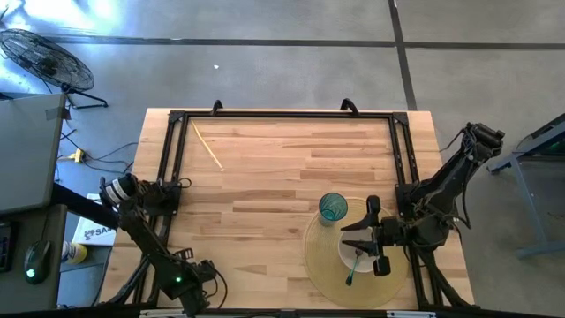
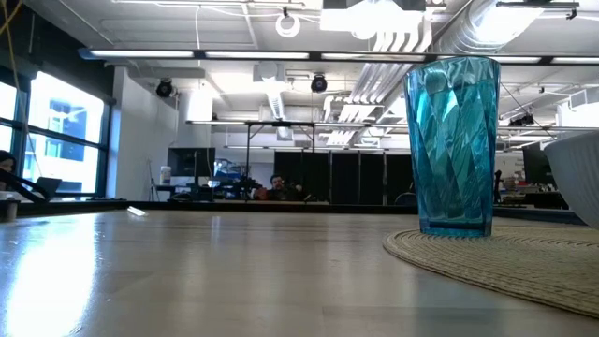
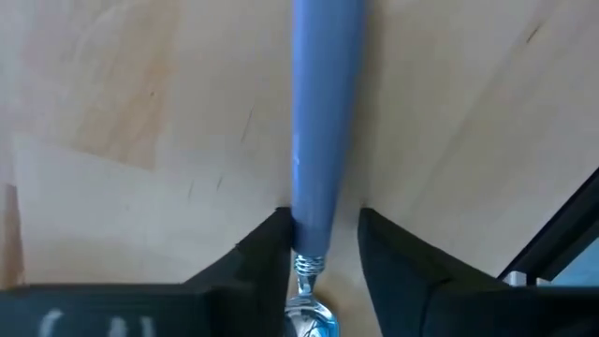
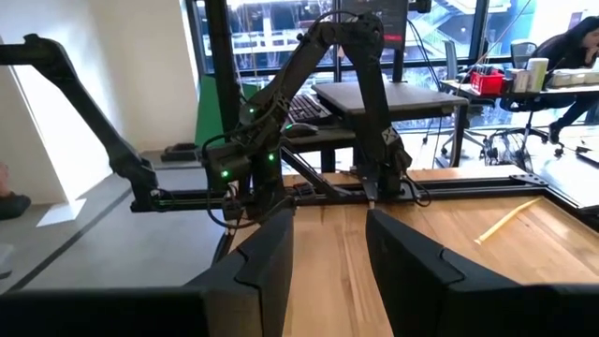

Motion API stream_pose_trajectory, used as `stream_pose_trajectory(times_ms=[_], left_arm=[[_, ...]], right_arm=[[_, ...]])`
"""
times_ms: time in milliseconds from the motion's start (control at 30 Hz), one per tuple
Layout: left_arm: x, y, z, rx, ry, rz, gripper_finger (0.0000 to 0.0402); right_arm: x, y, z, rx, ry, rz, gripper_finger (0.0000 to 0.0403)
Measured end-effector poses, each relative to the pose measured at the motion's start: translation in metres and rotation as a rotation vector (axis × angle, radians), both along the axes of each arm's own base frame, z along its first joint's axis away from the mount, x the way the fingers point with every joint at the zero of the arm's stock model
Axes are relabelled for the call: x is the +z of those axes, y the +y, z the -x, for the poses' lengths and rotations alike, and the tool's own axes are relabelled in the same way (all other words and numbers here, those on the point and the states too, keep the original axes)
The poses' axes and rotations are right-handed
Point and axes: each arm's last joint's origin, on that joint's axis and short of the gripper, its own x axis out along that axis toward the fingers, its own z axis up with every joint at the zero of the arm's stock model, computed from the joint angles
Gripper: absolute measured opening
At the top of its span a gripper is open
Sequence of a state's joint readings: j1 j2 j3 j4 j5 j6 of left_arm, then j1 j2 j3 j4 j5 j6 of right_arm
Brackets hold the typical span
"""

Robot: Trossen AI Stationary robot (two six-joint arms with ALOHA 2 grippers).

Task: Pick & Place Utensil
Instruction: Put the purple spoon into the white bowl on the brown mat

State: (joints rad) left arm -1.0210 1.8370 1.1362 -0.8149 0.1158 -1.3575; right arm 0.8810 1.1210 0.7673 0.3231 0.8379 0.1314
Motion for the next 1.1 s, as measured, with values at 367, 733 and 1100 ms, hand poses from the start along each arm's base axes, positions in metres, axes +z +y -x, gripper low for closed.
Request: stream_pose_trajectory(times_ms=[367, 733, 1100], left_arm=[[0.0, 0.003, 0.001, -0.048, -0.028, -0.047, 0.004], [0.019, 0.0, 0.0, -0.132, -0.257, -0.145, 0.0046], [0.069, -0.001, -0.022, -0.141, -0.726, -0.189, 0.0045]], right_arm=[[0.0, 0.001, 0.0, 0.032, 0.003, 0.002, 0.013], [-0.002, -0.001, -0.001, 0.014, 0.016, 0.032, 0.013], [0.001, -0.004, -0.01, 0.111, -0.03, 0.114, 0.013]])
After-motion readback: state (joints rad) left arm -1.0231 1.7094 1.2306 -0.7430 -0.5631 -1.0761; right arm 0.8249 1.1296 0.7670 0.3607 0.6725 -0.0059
